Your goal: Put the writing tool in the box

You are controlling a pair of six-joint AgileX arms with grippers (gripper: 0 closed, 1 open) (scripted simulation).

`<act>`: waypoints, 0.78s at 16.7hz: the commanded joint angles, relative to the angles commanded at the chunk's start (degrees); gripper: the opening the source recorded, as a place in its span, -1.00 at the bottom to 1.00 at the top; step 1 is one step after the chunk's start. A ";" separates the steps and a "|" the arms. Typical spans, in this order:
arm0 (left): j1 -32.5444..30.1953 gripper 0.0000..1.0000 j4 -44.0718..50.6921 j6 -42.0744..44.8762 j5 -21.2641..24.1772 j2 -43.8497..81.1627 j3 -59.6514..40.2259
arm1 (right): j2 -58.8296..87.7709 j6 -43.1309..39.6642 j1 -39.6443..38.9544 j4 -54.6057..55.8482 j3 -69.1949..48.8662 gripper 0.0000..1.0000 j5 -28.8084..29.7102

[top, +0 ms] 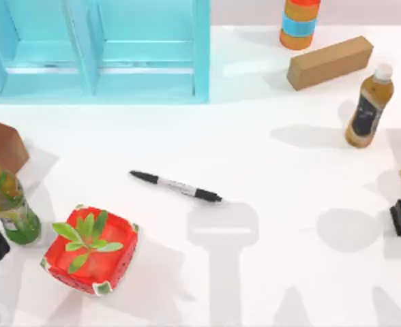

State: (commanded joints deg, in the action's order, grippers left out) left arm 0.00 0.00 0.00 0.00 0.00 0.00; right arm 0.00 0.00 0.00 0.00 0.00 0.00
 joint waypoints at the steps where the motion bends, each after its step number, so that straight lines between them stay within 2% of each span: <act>1: 0.00 1.00 0.00 0.00 0.00 0.00 0.00 | 0.00 0.00 0.00 0.00 0.00 1.00 0.00; 4: 0.00 1.00 0.00 0.00 0.00 0.00 0.00 | 1.66 -0.36 -0.23 -1.28 -1.54 1.00 -0.25; 7: 0.00 1.00 0.00 0.00 0.00 0.00 0.00 | 8.50 -1.77 -0.95 -6.14 -7.94 1.00 -1.13; 13: 0.00 1.00 0.00 0.00 0.00 0.00 0.00 | 35.05 -6.97 -3.71 -22.65 -34.03 1.00 -4.25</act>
State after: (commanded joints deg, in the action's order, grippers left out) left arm 0.00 0.00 0.00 0.00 0.00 0.00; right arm 35.05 -6.97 -3.71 -22.65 -34.03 -4.25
